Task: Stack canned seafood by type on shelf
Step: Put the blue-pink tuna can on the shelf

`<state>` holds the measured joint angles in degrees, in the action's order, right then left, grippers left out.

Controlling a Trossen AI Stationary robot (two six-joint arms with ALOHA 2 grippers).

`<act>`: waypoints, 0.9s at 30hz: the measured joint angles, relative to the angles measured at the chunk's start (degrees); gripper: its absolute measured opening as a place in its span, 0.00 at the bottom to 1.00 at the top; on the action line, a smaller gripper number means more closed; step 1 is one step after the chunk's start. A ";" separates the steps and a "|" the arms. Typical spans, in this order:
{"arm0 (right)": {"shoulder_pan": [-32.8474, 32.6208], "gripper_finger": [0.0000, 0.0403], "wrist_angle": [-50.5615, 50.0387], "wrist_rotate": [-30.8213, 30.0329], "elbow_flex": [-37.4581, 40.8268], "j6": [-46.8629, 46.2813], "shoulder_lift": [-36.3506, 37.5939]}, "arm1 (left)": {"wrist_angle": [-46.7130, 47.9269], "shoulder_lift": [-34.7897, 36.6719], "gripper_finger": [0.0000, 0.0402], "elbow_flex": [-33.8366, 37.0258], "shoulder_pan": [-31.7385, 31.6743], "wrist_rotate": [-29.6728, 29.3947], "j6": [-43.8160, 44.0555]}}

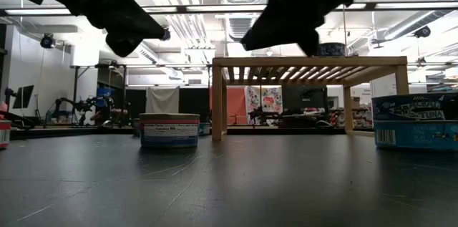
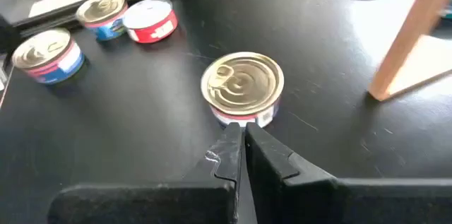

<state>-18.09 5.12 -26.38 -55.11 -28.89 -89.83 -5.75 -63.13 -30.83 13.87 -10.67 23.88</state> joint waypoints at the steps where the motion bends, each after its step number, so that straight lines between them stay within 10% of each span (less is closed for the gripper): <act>1: 0.50 0.03 -0.33 0.70 -1.24 0.78 -1.18 | 1.47 0.49 0.00 0.00 0.00 -0.87 1.07; 27: 7.06 0.03 -6.07 2.89 -16.49 11.00 -18.07 | 11.52 -2.84 0.10 -0.21 -0.04 -9.43 15.52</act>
<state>-11.02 -0.95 -23.49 -71.60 -17.89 -107.90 5.77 -65.98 -31.04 13.82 -20.10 39.40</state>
